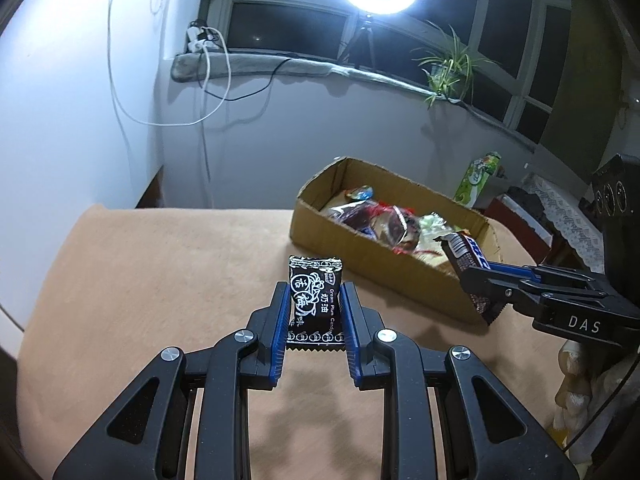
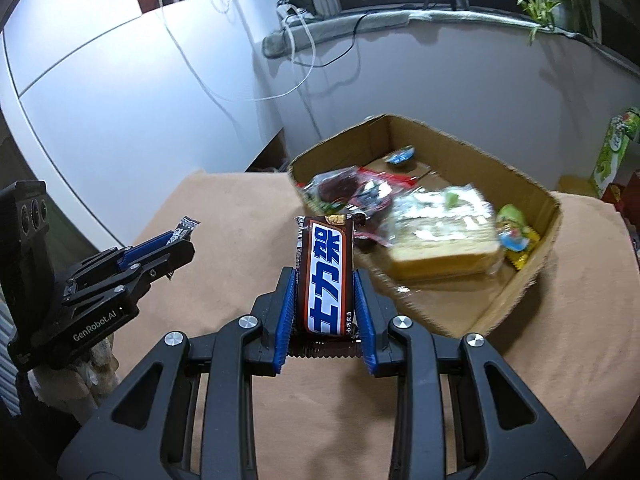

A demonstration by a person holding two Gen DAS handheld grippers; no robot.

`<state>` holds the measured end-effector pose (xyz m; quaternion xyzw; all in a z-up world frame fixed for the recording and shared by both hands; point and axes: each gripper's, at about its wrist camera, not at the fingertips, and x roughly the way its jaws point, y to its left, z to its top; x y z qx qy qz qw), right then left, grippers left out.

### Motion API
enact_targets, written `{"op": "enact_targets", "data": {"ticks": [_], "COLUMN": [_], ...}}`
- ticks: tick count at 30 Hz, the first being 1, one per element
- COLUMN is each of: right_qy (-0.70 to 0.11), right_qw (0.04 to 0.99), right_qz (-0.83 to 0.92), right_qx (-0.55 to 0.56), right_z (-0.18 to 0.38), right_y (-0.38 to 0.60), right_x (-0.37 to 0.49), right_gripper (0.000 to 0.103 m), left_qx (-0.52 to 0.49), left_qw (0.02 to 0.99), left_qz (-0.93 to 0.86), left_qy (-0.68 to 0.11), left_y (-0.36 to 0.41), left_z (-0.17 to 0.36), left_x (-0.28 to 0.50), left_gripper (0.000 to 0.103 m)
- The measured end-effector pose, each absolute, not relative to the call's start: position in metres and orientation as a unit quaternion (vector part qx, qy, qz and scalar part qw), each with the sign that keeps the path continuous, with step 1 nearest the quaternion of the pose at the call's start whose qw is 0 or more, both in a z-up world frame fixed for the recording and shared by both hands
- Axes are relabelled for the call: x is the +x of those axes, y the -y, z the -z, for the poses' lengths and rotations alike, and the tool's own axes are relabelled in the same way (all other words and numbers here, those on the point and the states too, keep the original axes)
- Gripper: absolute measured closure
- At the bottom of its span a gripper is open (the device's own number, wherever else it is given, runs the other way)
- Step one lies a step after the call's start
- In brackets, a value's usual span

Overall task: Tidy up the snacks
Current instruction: 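Lift the black candy packet and chocolate bar and carry both over the box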

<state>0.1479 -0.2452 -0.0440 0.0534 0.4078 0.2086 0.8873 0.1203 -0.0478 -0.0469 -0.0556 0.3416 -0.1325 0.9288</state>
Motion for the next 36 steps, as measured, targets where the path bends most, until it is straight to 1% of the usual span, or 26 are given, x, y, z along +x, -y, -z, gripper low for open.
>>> {"op": "enact_targets", "data": {"ticks": [7,17,36], "right_qy": [-0.402,-0.391,-0.427], "right_qw": [0.894,0.905,0.888], "right_qz": [-0.189,-0.163,-0.165], "right_qx": [0.053,0.043,0.035], "right_z": [0.037,0.027,0.048], "right_y": [0.270,0.287,0.286], "right_x": [0.169,0.221,0.297], "right_gripper": [0.073,0.073,0.073], "left_qx": [-0.047,-0.029,0.003], "left_qw": [0.928,0.929,0.918], "left_qz": [0.151,0.170,0.181], "left_qy": [-0.336,-0.328,-0.354], "left_y": [0.065,0.093,0.129], "left_z": [0.037,0.021,0.031], "left_x": [0.142,0.191,0.261], "left_gripper": [0.080,0.080,0.080]}}
